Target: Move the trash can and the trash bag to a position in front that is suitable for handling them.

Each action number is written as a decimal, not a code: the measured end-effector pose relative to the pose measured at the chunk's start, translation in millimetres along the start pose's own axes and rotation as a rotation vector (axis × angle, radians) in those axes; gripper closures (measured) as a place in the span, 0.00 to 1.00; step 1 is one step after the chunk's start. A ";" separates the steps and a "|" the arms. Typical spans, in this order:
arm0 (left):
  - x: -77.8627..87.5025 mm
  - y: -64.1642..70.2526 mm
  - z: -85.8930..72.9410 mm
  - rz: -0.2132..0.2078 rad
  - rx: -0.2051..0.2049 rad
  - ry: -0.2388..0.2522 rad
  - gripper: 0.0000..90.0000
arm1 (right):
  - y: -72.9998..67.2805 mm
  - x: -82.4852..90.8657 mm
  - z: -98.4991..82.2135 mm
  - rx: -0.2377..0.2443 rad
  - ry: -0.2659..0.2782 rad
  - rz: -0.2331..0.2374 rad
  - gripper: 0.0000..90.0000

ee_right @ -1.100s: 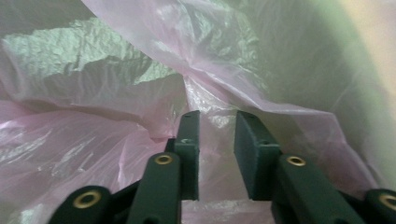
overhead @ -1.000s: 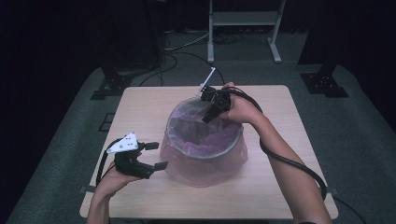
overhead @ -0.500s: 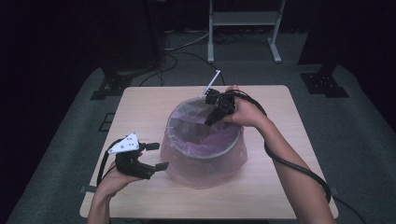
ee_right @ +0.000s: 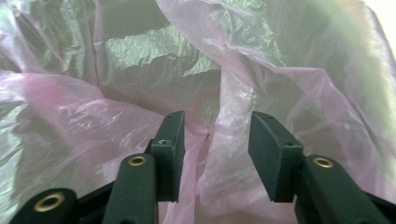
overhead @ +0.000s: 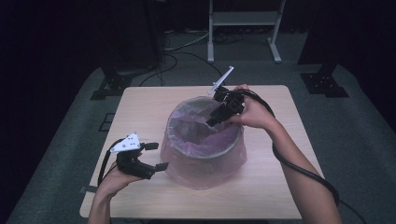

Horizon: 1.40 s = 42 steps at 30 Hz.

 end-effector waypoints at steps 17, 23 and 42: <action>-0.6 -1.8 -3.3 0.009 0.001 -0.015 0.10 | 4.9 36.9 -21.6 -0.031 0.127 0.019 0.39; 1.1 -3.7 -4.5 0.014 0.011 -0.012 0.10 | 7.6 45.7 -28.3 -0.040 0.151 0.016 0.36; 1.5 -4.1 -5.8 0.018 0.016 -0.017 0.10 | 21.7 73.1 -59.1 -0.095 0.232 -0.047 0.34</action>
Point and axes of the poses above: each handheld gripper's, and its own axes: x roughly backward along the jaws, z roughly out of its top, y roughly to its right, the point moved 1 cm from there along -x, roughly forward along the jaws, and after that the axes turned 1 degree about -y, right-handed, at the moved point
